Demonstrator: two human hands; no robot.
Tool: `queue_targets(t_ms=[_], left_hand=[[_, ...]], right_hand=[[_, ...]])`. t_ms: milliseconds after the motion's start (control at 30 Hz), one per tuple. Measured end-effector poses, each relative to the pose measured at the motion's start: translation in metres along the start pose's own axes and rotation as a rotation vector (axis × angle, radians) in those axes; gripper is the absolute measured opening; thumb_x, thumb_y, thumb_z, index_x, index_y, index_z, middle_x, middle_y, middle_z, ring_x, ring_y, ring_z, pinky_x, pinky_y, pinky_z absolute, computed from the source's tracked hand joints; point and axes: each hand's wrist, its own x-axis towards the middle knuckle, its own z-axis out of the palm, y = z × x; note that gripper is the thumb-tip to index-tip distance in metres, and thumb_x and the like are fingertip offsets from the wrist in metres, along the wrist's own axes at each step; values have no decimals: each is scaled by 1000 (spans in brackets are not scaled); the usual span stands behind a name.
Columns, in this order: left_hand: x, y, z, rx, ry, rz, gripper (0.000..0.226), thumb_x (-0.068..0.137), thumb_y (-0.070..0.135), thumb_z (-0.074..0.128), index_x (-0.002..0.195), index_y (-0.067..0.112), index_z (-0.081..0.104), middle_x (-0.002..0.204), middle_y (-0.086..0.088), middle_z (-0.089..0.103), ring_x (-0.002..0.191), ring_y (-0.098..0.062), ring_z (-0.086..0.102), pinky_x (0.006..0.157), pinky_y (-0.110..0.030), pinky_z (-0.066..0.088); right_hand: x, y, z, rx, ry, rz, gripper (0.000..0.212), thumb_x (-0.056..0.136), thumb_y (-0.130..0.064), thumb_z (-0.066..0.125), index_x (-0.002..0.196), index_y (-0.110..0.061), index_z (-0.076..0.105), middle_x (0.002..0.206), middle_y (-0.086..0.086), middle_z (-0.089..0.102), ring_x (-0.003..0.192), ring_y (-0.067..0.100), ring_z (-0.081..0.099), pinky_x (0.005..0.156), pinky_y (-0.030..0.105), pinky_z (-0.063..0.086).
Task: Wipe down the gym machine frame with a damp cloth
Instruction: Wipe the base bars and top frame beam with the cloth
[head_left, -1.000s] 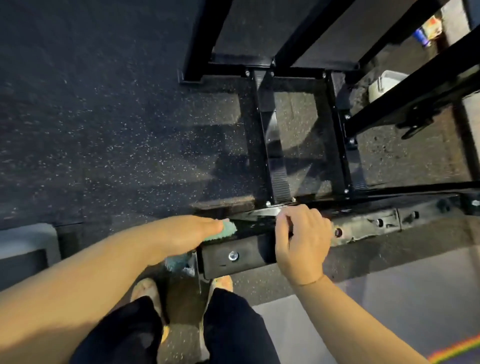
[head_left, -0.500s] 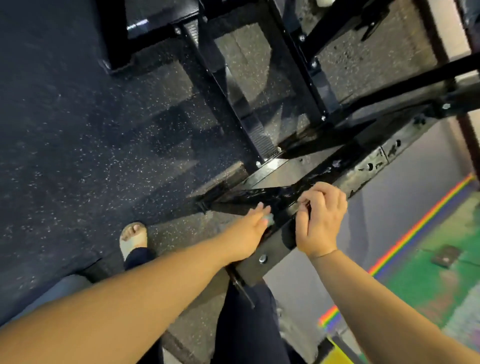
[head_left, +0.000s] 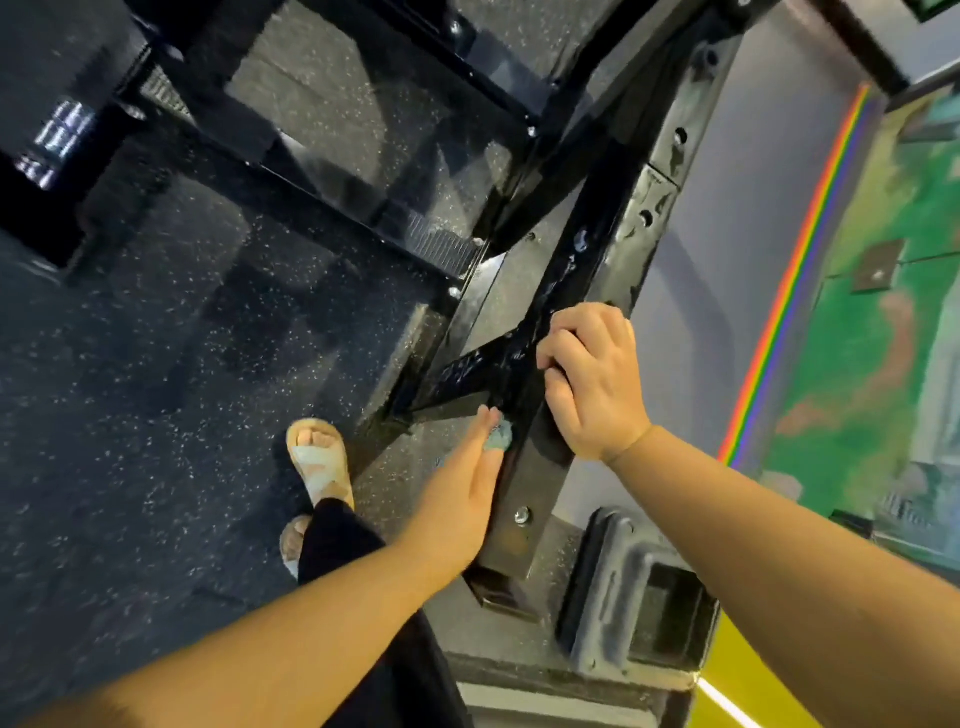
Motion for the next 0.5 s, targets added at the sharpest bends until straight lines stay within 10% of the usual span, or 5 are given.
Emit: queue_targets(t_ms=[500], left_hand=[[12,20,-11,-3,-99,-98,44,103,26,27,144,35,16,150,20,18,133,10,14,106,-7,8]], right_hand=[[-1,3,-5,25,-32,81,18,81,-14,45,76,-6,61,93,11,61,92,27,49,74,42,37]])
